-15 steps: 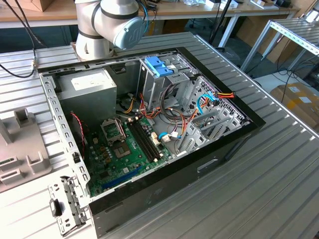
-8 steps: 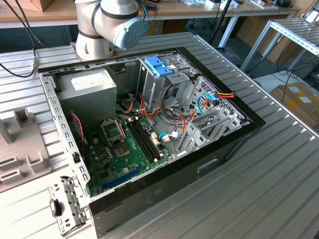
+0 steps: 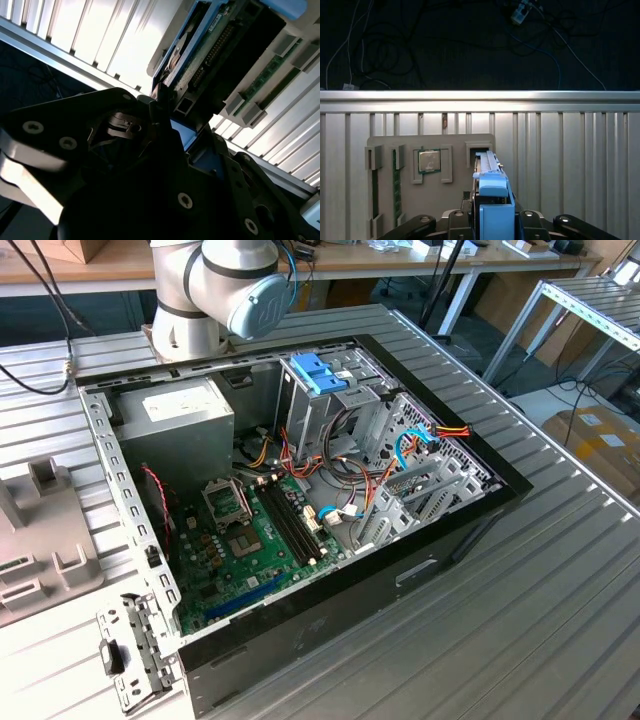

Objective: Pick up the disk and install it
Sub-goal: 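Pick up the disk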

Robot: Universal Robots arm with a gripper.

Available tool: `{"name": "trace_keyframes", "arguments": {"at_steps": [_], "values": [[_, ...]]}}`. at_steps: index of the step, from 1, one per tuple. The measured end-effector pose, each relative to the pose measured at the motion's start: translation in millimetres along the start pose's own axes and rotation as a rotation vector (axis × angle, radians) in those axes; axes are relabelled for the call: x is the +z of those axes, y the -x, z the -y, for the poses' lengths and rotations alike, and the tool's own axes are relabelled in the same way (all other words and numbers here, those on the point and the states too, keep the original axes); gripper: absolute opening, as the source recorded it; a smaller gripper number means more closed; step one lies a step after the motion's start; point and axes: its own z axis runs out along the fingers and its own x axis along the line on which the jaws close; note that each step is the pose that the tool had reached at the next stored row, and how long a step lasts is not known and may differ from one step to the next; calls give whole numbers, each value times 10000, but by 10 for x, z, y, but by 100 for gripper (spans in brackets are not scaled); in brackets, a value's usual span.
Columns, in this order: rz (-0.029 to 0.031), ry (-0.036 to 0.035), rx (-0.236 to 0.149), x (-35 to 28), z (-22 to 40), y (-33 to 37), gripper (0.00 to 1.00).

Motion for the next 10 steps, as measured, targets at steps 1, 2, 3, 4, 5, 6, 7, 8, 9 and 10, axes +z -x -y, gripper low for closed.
{"name": "trace_keyframes", "arguments": {"at_steps": [1,2,3,4,5,6,7,8,9,10], "values": [[0,1,0,-6,0,0,37],[0,0,0,-12,0,0,37],[0,0,0,-18,-1,1,37],[0,0,0,-26,-1,1,37],[1,0,0,-32,-1,1,37],[1,0,0,-38,-1,1,37],[2,-1,0,-44,-1,1,37],[2,0,0,-51,-1,2,37],[3,0,0,-57,-1,2,37],[6,-1,0,-67,-1,2,37]]}}
